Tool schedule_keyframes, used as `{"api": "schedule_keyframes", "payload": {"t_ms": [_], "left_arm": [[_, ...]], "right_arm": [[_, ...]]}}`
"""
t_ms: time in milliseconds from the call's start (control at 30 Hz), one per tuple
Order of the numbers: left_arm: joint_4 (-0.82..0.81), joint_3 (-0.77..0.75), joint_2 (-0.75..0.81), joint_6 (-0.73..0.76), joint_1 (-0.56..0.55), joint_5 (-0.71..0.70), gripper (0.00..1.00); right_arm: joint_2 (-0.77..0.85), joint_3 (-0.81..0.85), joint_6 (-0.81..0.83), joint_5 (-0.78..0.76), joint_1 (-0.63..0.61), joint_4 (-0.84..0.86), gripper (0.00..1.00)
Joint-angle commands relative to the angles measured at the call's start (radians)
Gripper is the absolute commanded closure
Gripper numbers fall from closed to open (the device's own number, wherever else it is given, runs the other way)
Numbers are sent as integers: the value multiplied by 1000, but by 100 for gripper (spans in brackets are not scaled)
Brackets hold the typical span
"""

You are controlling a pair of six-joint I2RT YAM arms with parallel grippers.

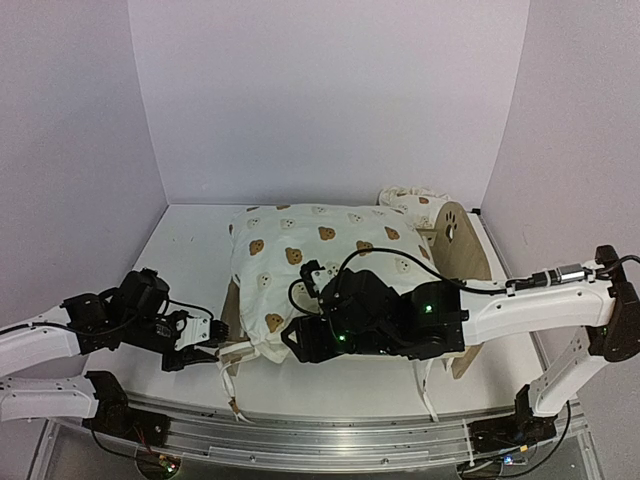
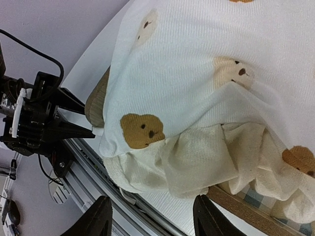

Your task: Set up the pet bed

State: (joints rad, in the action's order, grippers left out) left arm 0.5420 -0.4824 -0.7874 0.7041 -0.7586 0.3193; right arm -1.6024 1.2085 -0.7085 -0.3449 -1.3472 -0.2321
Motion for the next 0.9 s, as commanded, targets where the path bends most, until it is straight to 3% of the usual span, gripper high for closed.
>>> {"api": "schedule_keyframes", "payload": {"t_ms": [0, 100, 267, 433, 600, 867], "left_arm": [[-63, -11, -37, 3, -2, 24, 82], [-58, -22, -49, 15, -2, -11, 99], [22, -108, 26, 47, -2, -42, 100], [87, -244, 101, 90, -2, 101, 100], [39, -358, 7, 55, -2, 211, 100], [-106, -424, -129, 112, -2, 167, 100]], "right_arm": [[17, -5, 39, -58, -3, 27, 44], [26, -6, 55, -70, -3, 27, 43], [38, -14, 69, -87, -3, 27, 43], [36, -9, 90, -97, -3, 27, 42], [21, 17, 112, -92, 3, 26, 41], [43, 4, 112, -95, 3, 27, 41]]}}
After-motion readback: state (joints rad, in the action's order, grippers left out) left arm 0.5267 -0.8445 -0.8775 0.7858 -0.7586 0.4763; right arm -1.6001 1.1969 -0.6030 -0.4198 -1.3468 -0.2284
